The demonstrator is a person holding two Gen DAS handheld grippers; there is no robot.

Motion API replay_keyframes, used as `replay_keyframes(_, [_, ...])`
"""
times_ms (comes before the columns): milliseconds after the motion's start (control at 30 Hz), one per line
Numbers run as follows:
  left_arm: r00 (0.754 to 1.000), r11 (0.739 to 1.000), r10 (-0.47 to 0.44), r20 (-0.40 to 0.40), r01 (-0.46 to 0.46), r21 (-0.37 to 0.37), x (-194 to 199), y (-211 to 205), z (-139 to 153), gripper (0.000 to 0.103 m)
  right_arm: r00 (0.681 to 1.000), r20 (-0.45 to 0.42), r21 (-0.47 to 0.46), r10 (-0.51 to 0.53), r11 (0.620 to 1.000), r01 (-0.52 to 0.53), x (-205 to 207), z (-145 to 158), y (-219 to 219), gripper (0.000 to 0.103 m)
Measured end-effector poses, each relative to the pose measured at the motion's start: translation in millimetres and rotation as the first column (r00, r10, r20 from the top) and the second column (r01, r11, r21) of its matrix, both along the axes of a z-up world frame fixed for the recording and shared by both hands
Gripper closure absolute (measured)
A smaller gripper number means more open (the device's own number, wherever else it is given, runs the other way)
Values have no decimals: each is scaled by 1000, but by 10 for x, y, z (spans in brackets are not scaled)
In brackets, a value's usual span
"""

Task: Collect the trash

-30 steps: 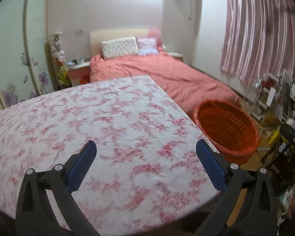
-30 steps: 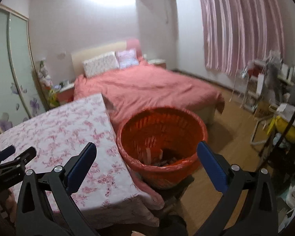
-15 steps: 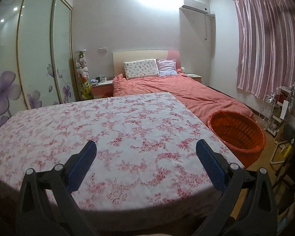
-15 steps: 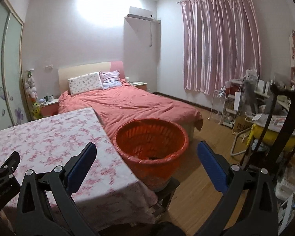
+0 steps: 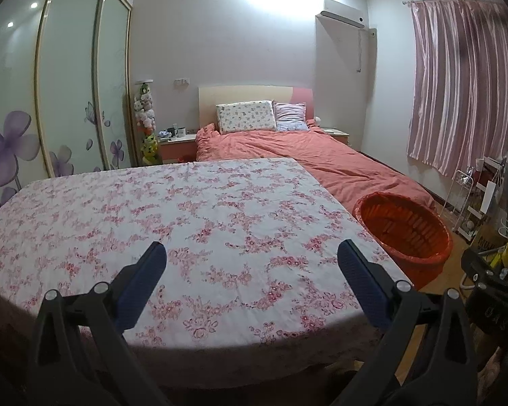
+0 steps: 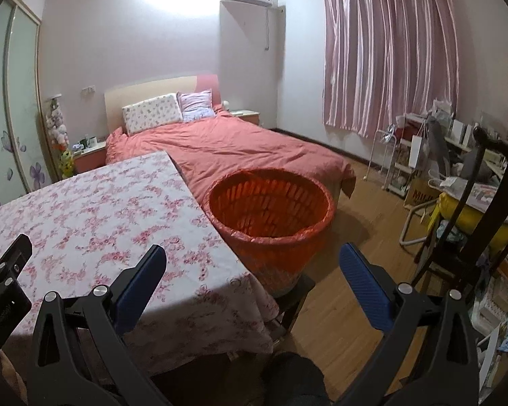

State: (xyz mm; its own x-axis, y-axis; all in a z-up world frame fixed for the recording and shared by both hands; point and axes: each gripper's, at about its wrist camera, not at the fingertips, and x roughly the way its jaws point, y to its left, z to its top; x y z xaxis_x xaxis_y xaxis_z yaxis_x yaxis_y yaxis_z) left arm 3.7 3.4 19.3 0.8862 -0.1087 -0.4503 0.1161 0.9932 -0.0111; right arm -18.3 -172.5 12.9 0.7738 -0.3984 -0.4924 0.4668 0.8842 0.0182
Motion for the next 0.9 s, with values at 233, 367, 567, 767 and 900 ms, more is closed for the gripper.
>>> replay_keyframes(233, [1000,1000,13,-14,-13,-16,-13,37,-22,4,1000,-20,22,-1,1000,2,-18,-23,16,2])
replay_keyframes(367, [999,1000,11,-36,-12,-22,-10,37,-58,4,999,-45,33,-3,999,5,-2,-55,15,2])
replay_keyframes(567, [999,1000,10,-54,-11,-26,-10,44,-104,4,997,-73,51,10,999,-7,15,-117,23,2])
replay_keyframes(767, [998,999,6,-64,-8,-32,8,37,-125,4,997,-77,48,9,999,-5,21,-119,22,2])
replay_keyframes(900, [998,999,1,-64,-4,-37,7,26,-121,4,997,-74,46,5,999,-1,21,-108,12,2])
